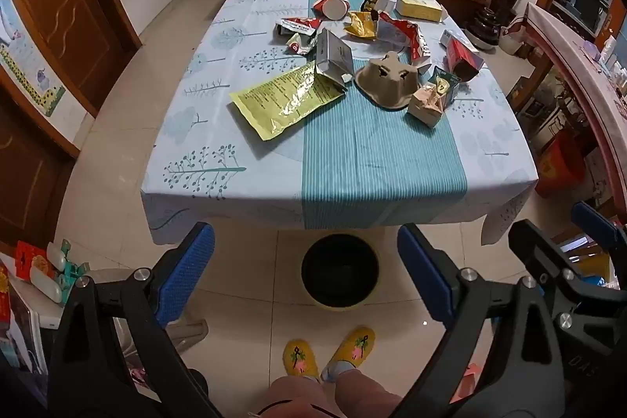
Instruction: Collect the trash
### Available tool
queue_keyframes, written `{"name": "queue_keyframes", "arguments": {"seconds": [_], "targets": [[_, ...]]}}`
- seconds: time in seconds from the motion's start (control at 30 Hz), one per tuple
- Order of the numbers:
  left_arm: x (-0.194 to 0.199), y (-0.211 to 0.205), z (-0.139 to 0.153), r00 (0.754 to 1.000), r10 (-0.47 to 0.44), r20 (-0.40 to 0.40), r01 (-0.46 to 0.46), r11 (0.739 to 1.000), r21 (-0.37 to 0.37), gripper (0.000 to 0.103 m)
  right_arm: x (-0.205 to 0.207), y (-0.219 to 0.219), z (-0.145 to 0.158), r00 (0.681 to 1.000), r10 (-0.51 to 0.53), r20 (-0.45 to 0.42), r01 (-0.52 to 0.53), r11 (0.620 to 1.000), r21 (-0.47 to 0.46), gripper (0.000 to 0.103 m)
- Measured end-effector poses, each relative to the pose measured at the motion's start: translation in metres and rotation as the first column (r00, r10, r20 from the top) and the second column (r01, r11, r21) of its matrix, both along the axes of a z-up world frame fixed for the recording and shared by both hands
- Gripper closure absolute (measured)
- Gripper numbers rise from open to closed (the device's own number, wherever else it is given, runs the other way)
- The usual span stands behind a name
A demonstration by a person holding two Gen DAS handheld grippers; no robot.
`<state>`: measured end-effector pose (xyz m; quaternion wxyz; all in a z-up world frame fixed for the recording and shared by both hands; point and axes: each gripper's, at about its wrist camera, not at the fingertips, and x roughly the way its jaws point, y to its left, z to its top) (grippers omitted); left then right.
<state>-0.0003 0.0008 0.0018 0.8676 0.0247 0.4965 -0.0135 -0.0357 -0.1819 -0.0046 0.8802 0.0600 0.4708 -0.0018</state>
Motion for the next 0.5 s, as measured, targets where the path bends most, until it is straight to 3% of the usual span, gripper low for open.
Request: {"name": "queue_keyframes", "arguments": {"seconds": [0.5], "targets": [[0.016, -0.004, -0.002, 0.999, 0.024, -0.029, -0.025, 0.999, -0.030, 0.011, 0.015, -0.010, -0.001, 1.000, -0.004, -0.013, 0.004, 1.000, 0.004, 0.004]]}}
